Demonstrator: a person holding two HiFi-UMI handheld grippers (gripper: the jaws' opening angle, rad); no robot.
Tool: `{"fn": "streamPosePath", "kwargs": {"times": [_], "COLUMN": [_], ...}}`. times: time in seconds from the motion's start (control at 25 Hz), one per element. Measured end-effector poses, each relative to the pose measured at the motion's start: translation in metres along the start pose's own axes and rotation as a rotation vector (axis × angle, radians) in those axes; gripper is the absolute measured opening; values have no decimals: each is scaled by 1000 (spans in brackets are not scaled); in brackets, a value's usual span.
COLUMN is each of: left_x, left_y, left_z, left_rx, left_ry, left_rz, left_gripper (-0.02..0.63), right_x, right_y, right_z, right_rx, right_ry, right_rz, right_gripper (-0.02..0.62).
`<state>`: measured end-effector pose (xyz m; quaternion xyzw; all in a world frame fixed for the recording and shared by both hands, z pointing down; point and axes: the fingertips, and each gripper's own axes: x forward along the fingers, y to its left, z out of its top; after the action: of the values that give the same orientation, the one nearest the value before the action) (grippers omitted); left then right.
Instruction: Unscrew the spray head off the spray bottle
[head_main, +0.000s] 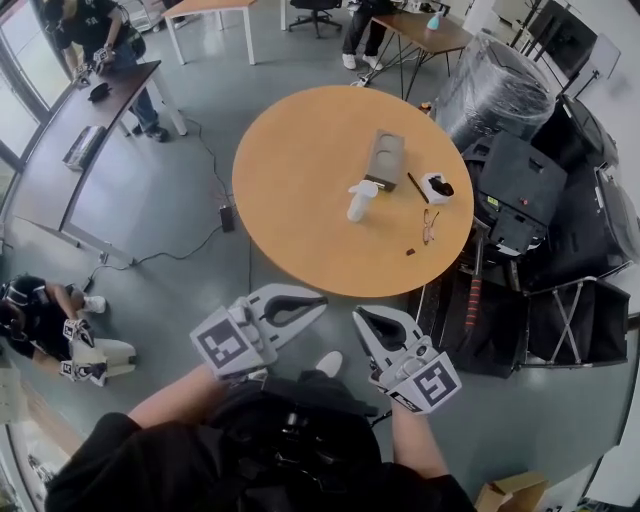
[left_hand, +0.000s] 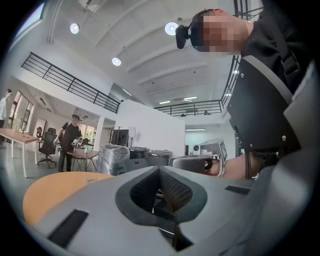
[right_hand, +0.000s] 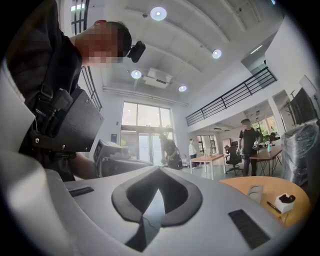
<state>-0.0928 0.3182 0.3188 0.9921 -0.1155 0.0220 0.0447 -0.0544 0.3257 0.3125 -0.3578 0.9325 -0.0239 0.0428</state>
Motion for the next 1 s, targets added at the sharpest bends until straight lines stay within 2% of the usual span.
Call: {"fn": "streamPosePath", "kwargs": {"times": [0.08,0.24,0.48,0.68,1.0], "left_x": [24,66,113,132,150], "left_y": [3,5,7,5,24], "left_z": [1,2,-1,-4,-8], "left_rx": [12,-23,-8,-25,-20], "left_ry": [-6,-25,3,6,4], "left_rz": [16,25,83,114,143], "left_gripper": [2,2,2,2,3], "right_x": [-8,-26,-51,-62,-59], "right_y": [-22,-60,-99,-117,-140], "right_z": [-2,-5,-6,-7,-12], "right_rx": [-9,-5,8,19,29], "right_ry": [12,19,16,8,13], "right_rz": [16,45,106,139,140], "right_gripper": [8,8,8,8,8]}}
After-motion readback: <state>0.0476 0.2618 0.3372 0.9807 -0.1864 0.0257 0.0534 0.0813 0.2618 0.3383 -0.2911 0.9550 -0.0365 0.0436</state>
